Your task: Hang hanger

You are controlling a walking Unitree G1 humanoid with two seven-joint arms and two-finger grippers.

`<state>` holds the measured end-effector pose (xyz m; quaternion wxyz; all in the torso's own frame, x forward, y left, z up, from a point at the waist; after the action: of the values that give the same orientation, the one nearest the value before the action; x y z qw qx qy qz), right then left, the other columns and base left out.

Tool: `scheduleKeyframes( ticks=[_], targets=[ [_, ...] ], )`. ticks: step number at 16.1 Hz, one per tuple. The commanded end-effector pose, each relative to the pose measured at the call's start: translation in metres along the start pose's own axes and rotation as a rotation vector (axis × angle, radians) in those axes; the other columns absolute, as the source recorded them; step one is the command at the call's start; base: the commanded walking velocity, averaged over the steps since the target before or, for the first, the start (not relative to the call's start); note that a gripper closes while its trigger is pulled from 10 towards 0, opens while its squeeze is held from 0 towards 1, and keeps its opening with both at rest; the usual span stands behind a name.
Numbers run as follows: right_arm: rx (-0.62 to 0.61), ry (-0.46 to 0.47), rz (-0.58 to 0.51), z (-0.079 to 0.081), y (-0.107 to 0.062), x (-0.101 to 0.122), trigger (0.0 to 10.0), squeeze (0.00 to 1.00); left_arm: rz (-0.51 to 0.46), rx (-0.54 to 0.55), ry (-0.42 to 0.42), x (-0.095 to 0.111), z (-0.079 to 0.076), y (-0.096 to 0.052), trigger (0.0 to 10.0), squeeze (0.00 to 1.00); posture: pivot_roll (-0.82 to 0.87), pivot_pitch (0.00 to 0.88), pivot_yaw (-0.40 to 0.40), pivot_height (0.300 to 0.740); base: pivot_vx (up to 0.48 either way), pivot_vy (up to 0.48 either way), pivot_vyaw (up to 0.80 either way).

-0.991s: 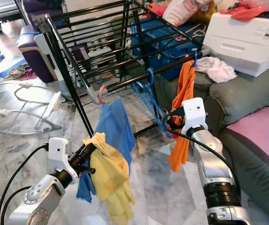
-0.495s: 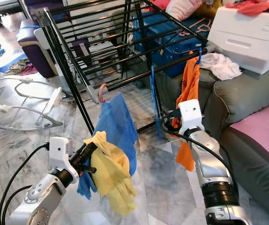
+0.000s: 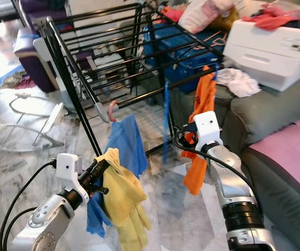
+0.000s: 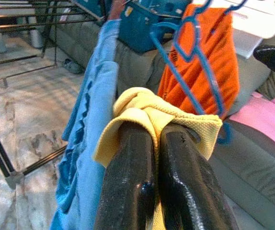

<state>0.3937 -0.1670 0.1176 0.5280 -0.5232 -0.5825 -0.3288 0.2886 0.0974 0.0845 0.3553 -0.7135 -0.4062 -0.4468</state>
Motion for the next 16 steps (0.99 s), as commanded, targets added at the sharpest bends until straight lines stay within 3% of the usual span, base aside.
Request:
scheduleKeyframes(
  ticks=[1, 5, 11, 16],
  targets=[
    [0.018, -0.009, 0.000, 0.004, 0.003, 0.004, 10.0, 0.00, -0.028, 0.005, 0.020, 0.008, 0.001, -0.001, 10.0, 0.00, -0.02, 0.013, 0.058, 0.740, 0.341, 0.000, 0.00],
    [0.023, -0.013, 0.005, 0.004, 0.003, 0.003, 10.0, 0.00, -0.027, 0.003, 0.020, 0.007, 0.001, 0.000, 10.0, 0.00, -0.02, 0.013, 0.056, 0.740, 0.300, 0.000, 0.00],
    [0.070, 0.005, 0.041, 0.014, 0.010, -0.002, 10.0, 0.00, -0.022, 0.014, 0.021, 0.006, 0.002, 0.000, 10.0, 0.00, -0.02, 0.019, 0.051, 0.740, 0.000, 0.000, 0.00],
    [0.097, -0.008, -0.017, 0.022, 0.015, 0.013, 10.0, 0.00, -0.014, 0.019, 0.022, 0.004, 0.002, 0.000, 10.0, 0.00, -0.02, 0.023, 0.048, 0.740, 0.000, 0.000, 0.00]
  ],
)
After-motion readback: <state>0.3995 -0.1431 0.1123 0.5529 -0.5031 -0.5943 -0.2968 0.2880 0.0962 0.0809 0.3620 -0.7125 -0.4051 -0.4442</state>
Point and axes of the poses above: a point about 5 cm out from each wrist's last joint towards the gripper, its own y axis pointing out of the wrist towards the gripper, its own x axis along the axis of the wrist's last joint, z = x × y, the point moved 6 cm from there along y, pointing out of the wrist towards the gripper, and after that the axes turned 3 degrees about -y, right-handed, at the moved point
